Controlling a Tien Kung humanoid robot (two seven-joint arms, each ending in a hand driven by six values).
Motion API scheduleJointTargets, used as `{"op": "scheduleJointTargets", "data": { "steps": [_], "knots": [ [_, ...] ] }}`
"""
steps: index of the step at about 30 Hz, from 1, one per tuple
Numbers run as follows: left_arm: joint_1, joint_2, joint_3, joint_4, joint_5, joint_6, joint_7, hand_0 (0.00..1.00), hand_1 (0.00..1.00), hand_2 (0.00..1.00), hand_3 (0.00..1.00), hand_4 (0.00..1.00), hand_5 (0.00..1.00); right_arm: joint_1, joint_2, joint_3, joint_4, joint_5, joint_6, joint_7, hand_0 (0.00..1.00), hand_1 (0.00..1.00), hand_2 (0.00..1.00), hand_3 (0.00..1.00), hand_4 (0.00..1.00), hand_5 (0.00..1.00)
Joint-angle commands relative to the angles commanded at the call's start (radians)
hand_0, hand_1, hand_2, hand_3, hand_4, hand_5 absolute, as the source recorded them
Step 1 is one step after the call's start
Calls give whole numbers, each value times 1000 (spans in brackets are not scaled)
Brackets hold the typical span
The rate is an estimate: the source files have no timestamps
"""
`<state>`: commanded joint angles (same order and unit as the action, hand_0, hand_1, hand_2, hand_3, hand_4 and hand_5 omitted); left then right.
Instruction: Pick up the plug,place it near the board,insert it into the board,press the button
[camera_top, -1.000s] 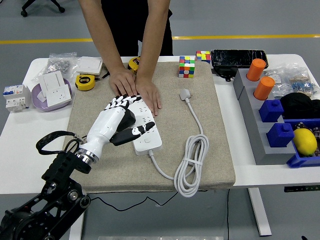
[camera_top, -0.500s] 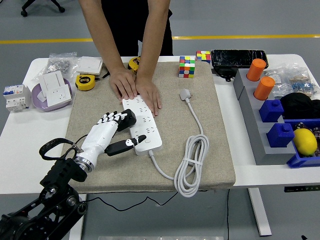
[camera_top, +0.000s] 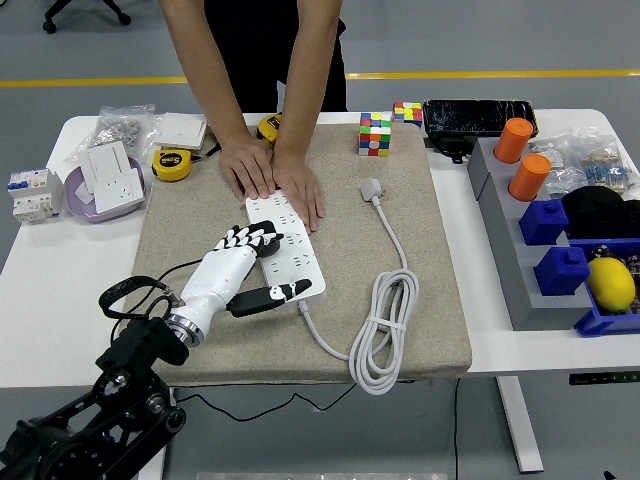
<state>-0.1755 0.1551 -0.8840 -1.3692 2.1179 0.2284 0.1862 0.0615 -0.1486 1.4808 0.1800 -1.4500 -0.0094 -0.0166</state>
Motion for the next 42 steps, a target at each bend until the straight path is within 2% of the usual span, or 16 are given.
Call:
{"op": "scheduleJointTargets", "data": {
  "steps": [7,12,15,16,18,21,22,24,27,28,33,34,39,40,42],
  "knots": [
    [-1,0,-2,-4,5,0,-2,998,998,978,926,998,998,0,-1,-3,0,2,0,0,998,916,840,843,998,998],
    [15,9,-15,-74,-8,5,-11,998,998,971,922,998,998,1,-2,-2,0,2,0,0,998,916,840,843,998,998],
    [30,21,-20,-157,-58,11,-15,998,998,971,922,998,998,1,-2,5,0,-3,0,-1,998,916,840,843,998,998],
    [41,27,-22,-194,-95,13,-15,967,966,919,904,998,934,0,-2,5,0,-2,0,-1,998,916,840,842,998,998],
    [59,35,-28,-261,-148,20,-14,967,966,919,904,998,934,0,-2,6,0,-2,0,-1,998,916,840,842,998,998],
    [81,50,-38,-351,-171,14,13,967,966,919,904,998,934,0,-1,7,0,0,0,0,998,916,840,842,998,998],
    [86,56,-40,-372,-175,7,25,570,677,686,886,894,563,0,-1,8,0,0,0,0,998,916,839,839,998,998],
    [98,73,-46,-410,-178,-19,70,570,677,686,886,894,563,-1,-1,10,0,0,0,0,998,916,839,839,998,998],
    [108,91,-49,-410,-183,-40,104,570,677,686,886,894,563,0,-2,10,0,1,-1,1,998,916,839,839,998,998],
    [110,95,-49,-410,-183,-41,110,284,226,305,872,776,337,0,-2,10,0,2,-1,1,998,915,840,838,998,998],
    [116,100,-55,-410,-167,-60,125,284,226,305,872,776,337,1,-2,12,0,2,-2,1,998,915,840,838,998,998],
    [115,99,-54,-410,-172,-65,127,183,80,158,863,709,238,2,-2,12,0,2,-3,1,998,915,839,838,998,998],
    [109,98,-45,-410,-195,-115,146,183,80,158,863,709,238,1,-2,15,0,0,-3,1,998,915,839,838,998,998],
    [107,97,-43,-410,-195,-123,148,142,57,148,851,552,125,0,-2,16,0,0,-3,1,998,915,840,834,998,998],
    [102,94,-36,-410,-197,-153,154,142,57,148,851,552,125,0,-1,18,0,-2,-4,1,998,915,840,834,998,998]
  ]
}}
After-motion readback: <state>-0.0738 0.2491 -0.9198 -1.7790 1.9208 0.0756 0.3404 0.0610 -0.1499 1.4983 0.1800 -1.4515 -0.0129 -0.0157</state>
